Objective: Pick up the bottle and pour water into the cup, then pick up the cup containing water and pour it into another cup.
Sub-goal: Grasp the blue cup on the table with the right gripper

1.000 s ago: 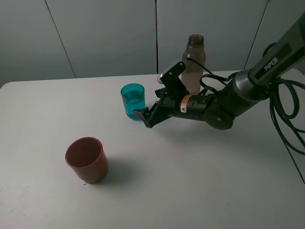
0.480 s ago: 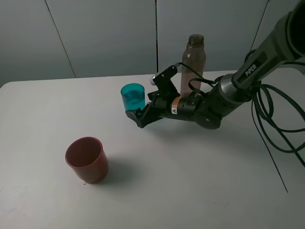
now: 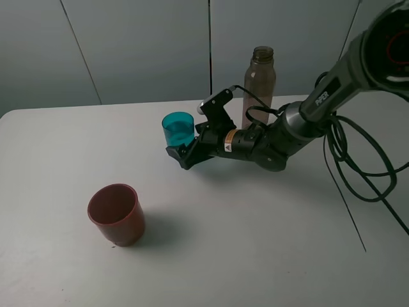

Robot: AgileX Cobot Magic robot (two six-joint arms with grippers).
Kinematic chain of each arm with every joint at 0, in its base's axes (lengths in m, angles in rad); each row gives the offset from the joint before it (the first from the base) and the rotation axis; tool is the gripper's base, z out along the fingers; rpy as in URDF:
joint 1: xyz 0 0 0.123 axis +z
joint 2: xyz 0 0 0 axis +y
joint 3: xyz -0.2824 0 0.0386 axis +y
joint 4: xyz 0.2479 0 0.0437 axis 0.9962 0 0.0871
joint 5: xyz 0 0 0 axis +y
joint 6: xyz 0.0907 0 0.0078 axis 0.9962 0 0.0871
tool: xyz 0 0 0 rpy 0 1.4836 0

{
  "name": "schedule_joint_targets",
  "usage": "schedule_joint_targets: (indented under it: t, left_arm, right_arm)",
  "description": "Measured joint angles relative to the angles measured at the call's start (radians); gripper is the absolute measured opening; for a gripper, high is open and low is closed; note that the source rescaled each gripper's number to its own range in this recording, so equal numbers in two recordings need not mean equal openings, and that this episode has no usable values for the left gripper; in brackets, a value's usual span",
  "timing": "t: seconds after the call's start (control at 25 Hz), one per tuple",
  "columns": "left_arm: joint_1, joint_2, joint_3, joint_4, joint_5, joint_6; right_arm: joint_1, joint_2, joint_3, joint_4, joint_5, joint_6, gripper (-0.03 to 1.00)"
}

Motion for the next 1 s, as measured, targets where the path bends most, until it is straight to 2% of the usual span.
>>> schedule_joint_targets:
  t: [0.56,1.0]
  left_arm:
    - [0.000,0.000,0.000,0.000,0.000,0.000]
    - [0.000,0.000,0.000,0.000,0.000,0.000]
  right_arm:
    - [0.012,0.076,-0.112,0.006,0.002,0.058,1.00]
    - [0.012,0.081,-0.117,0.026,0.002,0.071,1.00]
